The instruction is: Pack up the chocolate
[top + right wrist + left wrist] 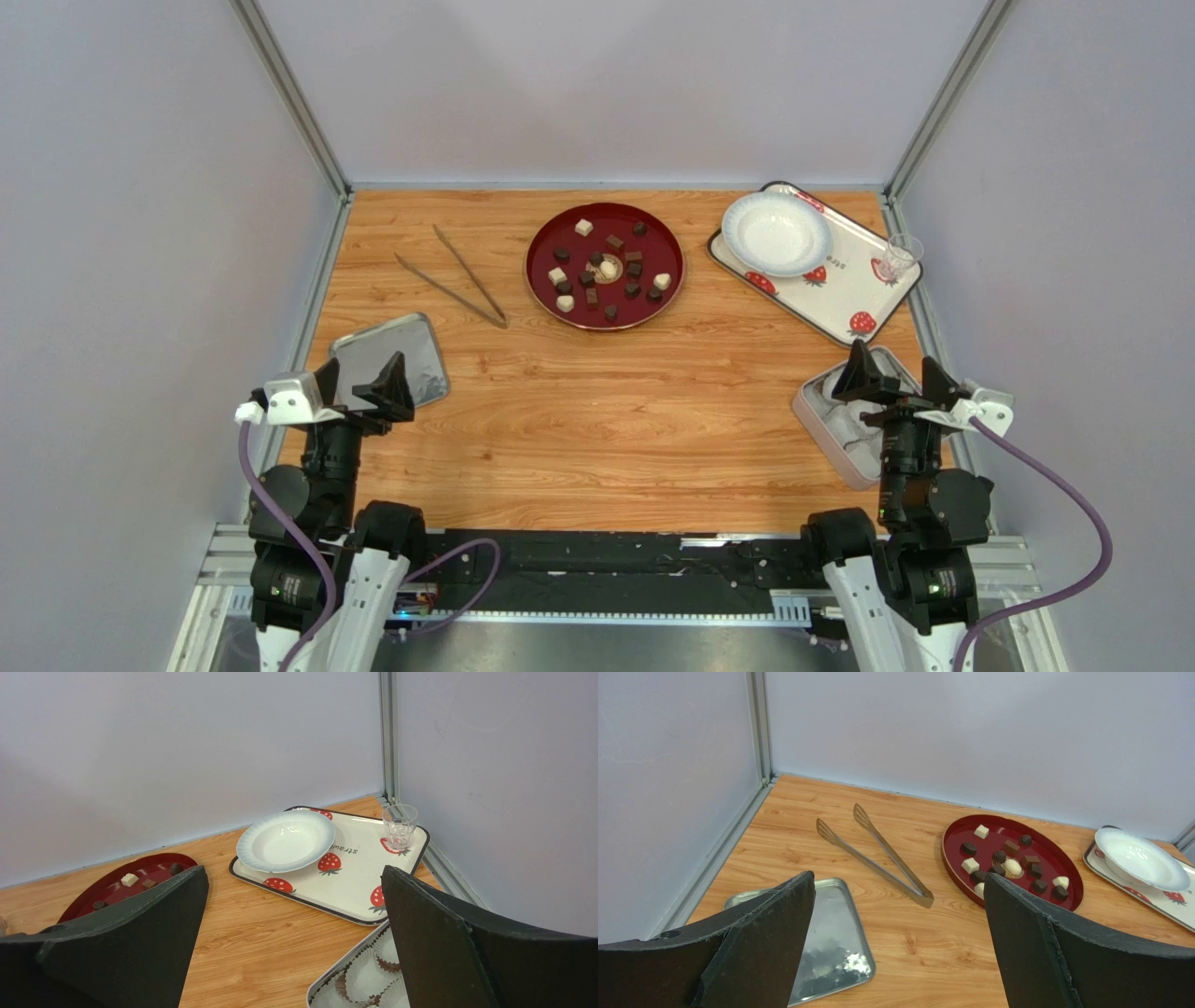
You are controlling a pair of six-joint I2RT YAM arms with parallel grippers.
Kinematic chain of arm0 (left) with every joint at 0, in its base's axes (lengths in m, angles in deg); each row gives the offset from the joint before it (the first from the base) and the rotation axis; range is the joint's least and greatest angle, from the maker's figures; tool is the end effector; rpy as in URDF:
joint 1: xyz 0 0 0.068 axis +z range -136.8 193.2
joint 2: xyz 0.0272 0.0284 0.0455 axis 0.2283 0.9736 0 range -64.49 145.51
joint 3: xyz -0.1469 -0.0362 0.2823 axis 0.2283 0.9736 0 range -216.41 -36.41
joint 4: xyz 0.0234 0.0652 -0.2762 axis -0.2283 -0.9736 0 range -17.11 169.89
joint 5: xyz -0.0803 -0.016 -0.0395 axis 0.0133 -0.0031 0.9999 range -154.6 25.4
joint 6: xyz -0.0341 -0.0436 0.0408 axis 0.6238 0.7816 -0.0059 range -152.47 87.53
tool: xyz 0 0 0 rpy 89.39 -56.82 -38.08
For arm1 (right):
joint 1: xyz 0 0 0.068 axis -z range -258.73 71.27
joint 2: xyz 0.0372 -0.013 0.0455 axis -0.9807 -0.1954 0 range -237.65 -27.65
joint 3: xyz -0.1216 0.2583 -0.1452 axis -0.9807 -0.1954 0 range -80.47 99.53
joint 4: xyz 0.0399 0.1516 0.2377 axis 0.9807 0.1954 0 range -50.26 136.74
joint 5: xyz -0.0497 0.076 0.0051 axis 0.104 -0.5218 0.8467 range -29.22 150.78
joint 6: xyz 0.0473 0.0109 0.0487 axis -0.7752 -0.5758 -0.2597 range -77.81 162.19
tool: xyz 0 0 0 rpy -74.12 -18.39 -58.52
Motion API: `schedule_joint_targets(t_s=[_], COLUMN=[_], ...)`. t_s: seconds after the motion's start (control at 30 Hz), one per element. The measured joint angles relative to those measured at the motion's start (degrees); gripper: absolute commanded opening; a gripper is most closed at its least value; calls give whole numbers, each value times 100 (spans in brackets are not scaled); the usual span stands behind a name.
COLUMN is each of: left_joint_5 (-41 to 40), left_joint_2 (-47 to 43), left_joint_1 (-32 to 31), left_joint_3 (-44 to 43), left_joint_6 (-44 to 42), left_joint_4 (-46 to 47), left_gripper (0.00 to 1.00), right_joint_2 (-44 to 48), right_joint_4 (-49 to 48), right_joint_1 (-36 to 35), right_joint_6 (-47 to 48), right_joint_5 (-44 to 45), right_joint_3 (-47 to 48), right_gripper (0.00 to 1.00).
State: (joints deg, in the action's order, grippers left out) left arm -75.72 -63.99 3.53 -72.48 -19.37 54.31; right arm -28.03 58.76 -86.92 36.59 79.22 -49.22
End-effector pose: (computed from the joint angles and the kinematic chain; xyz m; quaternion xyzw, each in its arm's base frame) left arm 0.0198 0.0074 0.3442 -0.0933 0.6373 -0.0895 0.7597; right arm 0.0342 -0.0128 0.3315 0.1102 0.6249 -0.0082 0.7729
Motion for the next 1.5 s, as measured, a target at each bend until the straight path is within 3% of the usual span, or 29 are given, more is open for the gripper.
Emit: schedule_joint_targets(t_s=[0.5, 0.67, 0.97, 1.2, 1.5], left_joint_5=[0, -2, -52, -50, -59], left_joint_2=[0, 0, -2, 0, -2], left_joint_1=[0, 0, -76, -160, -264], left_joint_3=[0, 0, -101, -111, -116], left_joint_6=[2, 13, 363, 708, 765], left_joint_4=[-2, -46, -452, -949, -1038], left_gripper=[98, 98, 97, 97, 97], right_joint_2=[0, -352, -2332, -3611, -5226], right_joint_4=[63, 378, 1838, 2837, 2988], right_joint_1=[0, 0, 0, 0, 0], right_joint_6=[-195, -522, -1434, -2295, -2721], right_joint_5=[15, 205, 503, 334, -201], right_joint_3=[39, 435, 1530, 1659, 1495], right_gripper=[99, 99, 100, 100, 99])
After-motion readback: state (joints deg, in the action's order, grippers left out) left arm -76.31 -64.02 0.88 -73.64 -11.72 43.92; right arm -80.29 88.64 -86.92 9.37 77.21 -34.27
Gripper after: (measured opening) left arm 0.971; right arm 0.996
